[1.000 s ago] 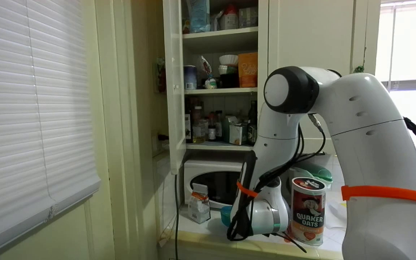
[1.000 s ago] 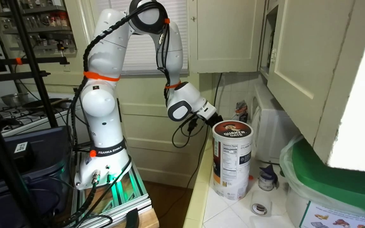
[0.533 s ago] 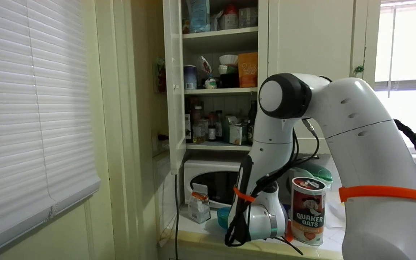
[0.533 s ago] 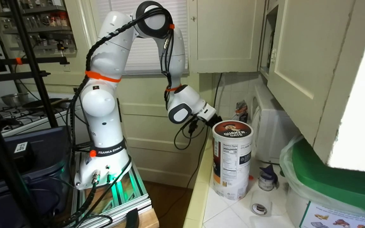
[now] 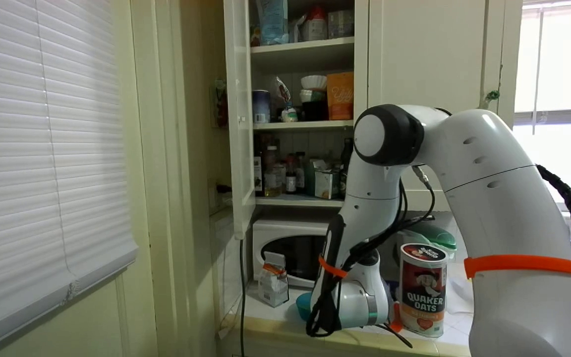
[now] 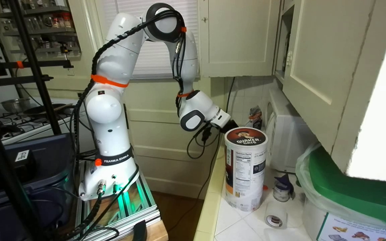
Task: Remove the bowl from the cupboard
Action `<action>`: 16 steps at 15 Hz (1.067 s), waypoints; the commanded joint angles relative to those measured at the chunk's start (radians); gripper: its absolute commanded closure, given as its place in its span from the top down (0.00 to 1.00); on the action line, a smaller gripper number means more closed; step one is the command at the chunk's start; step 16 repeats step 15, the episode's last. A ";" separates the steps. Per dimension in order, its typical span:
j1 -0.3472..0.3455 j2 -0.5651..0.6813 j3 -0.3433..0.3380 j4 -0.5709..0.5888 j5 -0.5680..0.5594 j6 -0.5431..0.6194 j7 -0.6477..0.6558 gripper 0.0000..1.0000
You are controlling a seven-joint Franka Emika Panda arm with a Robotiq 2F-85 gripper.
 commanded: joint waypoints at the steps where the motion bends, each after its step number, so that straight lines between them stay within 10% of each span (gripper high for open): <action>1: 0.062 -0.177 0.013 -0.085 0.140 -0.112 -0.047 0.90; 9: 0.350 -0.415 -0.228 -0.127 0.626 -0.395 -0.638 1.00; 16: 0.310 -0.381 -0.185 -0.101 0.555 -0.343 -0.533 1.00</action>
